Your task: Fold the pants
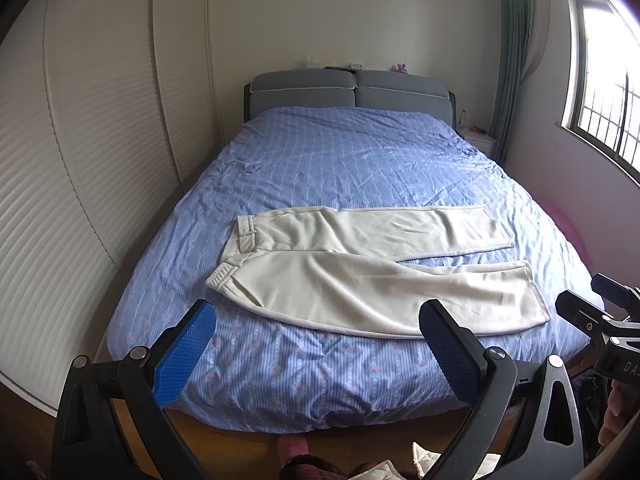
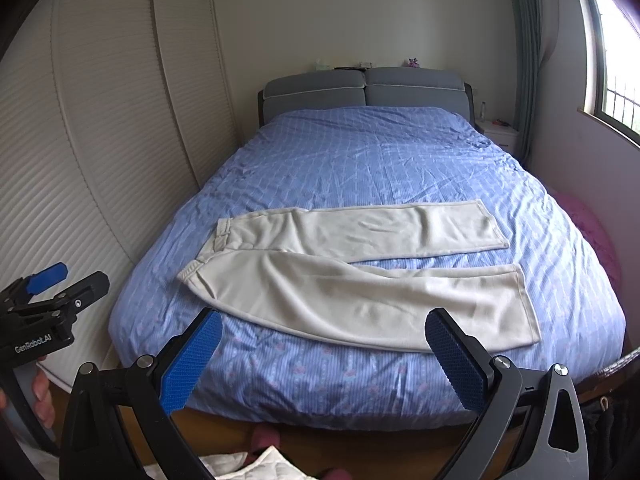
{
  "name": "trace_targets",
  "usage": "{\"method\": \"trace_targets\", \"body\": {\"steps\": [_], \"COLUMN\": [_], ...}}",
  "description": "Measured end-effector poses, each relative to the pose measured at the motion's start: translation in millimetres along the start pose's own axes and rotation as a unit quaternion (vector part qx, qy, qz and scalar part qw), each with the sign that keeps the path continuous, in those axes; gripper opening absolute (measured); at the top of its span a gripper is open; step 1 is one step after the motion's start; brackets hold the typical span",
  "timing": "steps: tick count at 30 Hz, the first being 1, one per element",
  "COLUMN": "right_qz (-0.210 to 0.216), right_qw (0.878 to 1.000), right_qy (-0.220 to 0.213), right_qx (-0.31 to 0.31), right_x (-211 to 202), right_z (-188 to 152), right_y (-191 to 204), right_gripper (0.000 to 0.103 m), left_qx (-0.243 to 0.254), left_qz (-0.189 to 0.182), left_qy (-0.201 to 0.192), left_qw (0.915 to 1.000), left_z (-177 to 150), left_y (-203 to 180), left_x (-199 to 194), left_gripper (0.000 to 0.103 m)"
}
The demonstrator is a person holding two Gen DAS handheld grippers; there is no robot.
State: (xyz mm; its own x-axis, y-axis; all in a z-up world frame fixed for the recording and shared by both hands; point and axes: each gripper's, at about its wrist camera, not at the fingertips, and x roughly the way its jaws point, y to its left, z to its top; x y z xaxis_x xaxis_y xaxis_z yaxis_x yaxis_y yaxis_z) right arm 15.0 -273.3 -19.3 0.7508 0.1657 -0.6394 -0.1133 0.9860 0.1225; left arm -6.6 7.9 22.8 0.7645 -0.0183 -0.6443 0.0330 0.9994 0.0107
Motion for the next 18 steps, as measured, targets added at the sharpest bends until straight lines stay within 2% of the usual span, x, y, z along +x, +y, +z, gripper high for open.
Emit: {"method": "trace_targets", "body": {"steps": [18], "right_qz": [0.003], "right_qw": [1.0], "right_qy": [-0.003], "right_qx": [0.003], "right_x": [-1.3], "right_z": [-0.1], "right_y": [-7.5], "right_gripper": [0.103], "left_qx": [-0.001], "left_qz": [0.002], "left_qy": [0.0], "left_qw": [1.0], "left_z": [1.0], "left_y": [0.7], "left_x": [0.8], "left_gripper": [0.103]}}
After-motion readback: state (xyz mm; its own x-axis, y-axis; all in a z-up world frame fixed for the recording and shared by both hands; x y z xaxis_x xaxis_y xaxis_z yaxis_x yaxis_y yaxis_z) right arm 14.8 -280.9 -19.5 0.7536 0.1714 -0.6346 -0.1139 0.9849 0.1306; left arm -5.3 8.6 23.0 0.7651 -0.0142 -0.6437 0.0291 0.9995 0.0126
